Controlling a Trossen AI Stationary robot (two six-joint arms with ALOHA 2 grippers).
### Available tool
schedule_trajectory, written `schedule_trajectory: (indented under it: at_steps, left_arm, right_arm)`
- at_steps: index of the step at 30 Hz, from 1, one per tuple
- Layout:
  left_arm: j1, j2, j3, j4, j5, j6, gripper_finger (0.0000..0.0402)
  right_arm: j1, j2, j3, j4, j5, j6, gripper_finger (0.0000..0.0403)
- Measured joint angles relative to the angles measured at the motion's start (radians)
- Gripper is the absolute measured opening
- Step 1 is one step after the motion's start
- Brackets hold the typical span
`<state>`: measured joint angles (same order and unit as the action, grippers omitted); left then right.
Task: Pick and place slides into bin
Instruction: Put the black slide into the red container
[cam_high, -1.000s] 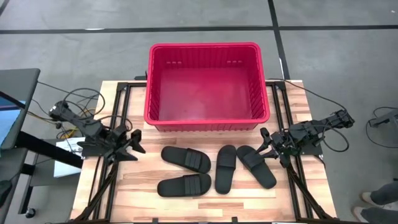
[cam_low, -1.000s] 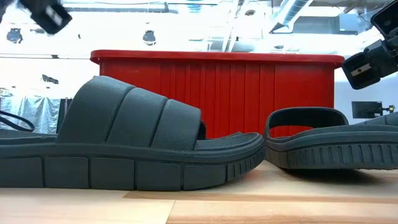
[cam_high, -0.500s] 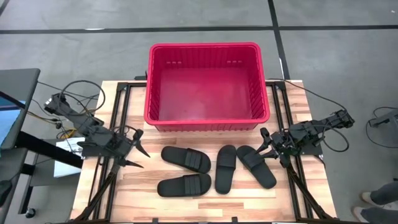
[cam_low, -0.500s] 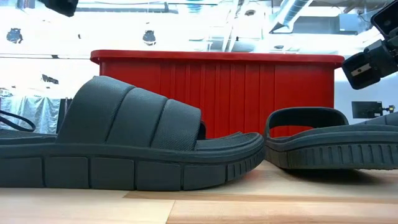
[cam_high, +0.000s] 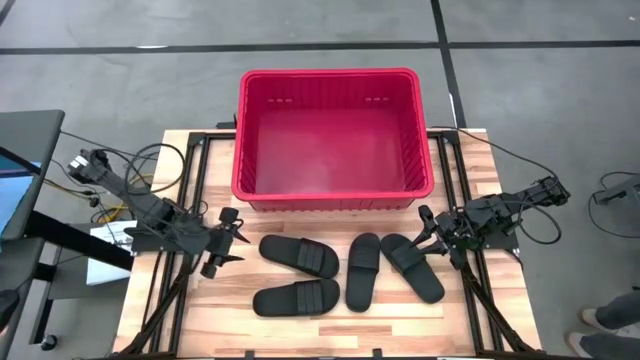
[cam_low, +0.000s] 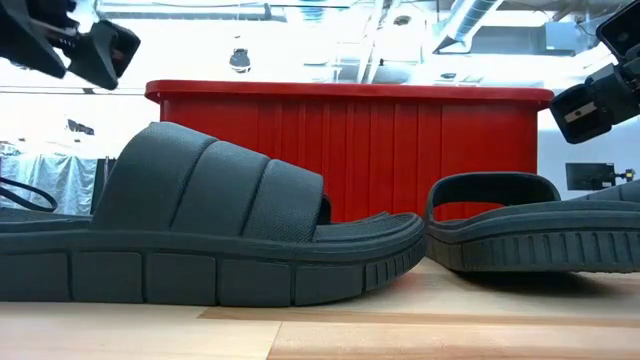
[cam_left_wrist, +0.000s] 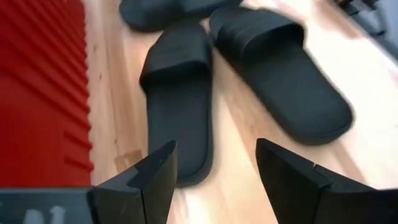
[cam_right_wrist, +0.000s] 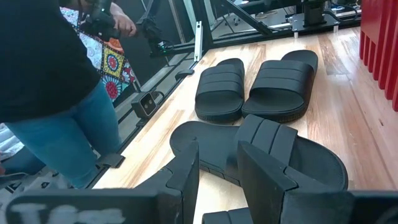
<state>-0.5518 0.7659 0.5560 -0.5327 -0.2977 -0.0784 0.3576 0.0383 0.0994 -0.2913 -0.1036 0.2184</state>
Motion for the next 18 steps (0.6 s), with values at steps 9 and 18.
schedule_trajectory:
  at_steps: [9, 18]
  left_arm:
    - [0.000, 0.200, 0.000, 0.009, -0.022, 0.096, 0.0210]
    - [0.000, 0.379, 0.000, 0.115, -0.159, 0.351, 0.0210]
  right_arm:
    - [0.000, 0.000, 0.000, 0.000, 0.000, 0.000, 0.0102]
    - [0.000, 0.000, 0.000, 0.000, 0.000, 0.000, 0.0102]
